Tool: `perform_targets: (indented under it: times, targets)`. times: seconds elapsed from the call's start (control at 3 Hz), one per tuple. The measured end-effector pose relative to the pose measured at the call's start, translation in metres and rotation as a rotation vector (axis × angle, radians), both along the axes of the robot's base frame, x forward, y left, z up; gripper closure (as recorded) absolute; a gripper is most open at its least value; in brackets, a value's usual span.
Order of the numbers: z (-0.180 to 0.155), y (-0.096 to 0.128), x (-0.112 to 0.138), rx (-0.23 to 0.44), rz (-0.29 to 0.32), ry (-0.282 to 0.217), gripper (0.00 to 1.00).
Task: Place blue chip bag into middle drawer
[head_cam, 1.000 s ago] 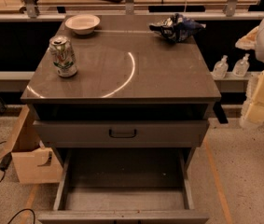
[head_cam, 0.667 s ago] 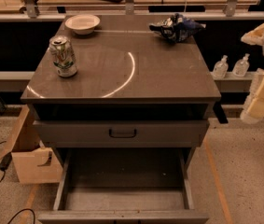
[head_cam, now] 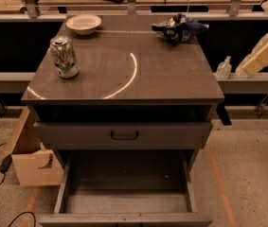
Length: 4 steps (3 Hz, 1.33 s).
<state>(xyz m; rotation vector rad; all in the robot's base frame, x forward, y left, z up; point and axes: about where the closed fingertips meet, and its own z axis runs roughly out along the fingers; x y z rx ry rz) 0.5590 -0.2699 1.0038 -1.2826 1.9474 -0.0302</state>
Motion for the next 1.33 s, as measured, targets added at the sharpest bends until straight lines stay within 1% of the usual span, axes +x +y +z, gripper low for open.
perform_targets:
  times: [0.33,0.67,1.0,1.33]
  targets:
    - [0.004,-0.002,0.015,0.027,-0.009,-0.032,0.00]
    - [0.004,-0.002,0.015,0.027,-0.009,-0.031,0.00]
    - [0.002,0.002,0.021,0.048,-0.025,-0.058,0.00]
    - [-0.013,0.004,0.053,0.131,-0.045,-0.125,0.00]
